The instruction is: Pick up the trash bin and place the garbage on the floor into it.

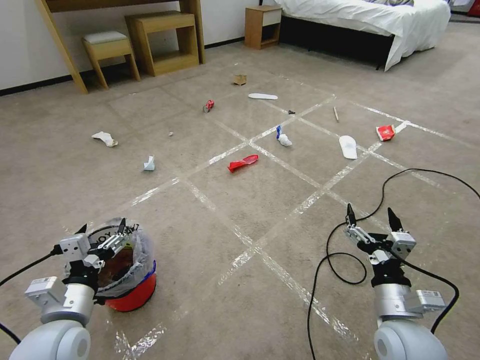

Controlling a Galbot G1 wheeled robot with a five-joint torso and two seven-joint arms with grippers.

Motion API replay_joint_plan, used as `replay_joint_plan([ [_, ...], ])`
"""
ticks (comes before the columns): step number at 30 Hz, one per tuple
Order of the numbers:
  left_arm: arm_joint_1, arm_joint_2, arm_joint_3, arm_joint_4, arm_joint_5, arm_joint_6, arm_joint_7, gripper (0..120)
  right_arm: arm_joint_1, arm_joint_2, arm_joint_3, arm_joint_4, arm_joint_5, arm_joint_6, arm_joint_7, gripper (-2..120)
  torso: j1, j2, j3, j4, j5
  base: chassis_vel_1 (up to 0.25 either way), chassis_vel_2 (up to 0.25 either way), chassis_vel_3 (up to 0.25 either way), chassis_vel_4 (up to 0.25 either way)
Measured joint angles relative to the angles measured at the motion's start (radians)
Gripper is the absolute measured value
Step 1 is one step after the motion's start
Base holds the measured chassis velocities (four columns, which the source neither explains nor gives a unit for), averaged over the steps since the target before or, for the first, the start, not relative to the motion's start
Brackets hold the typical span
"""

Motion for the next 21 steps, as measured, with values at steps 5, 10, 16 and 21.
replay_joint_plan([
  [5, 0.019, 0.045, -0.021, -0.014, -0.058, 0.031, -0.035, 100, 0.001, 0.003, 0.003, -0.011, 0.007, 0.000, 0.000, 100, 0.000, 0.000, 0.000, 0.0001, -0.0001, 0.000, 0.000, 0.000, 0.000],
  [10, 0.035, 0.105, -0.052, -0.029, -0.148, 0.111, -0.081, 100, -0.003, 0.010, 0.002, -0.021, 0.001, 0.003, 0.000, 100, 0.000, 0.000, 0.000, 0.0001, 0.0000, 0.000, 0.000, 0.000, 0.000],
  [16, 0.049, 0.224, -0.086, -0.031, -0.410, 0.328, -0.244, 100, -0.009, 0.014, 0.008, -0.021, -0.001, 0.007, 0.000, 100, 0.000, 0.000, 0.000, 0.0000, -0.0001, 0.000, 0.000, 0.000, 0.000],
  [21, 0.035, 0.307, -0.115, 0.072, -0.528, 0.378, -0.281, 100, -0.017, 0.010, 0.018, -0.019, 0.000, 0.013, 0.001, 99, 0.000, 0.000, 0.000, 0.0001, -0.0003, 0.000, 0.000, 0.000, 0.000],
])
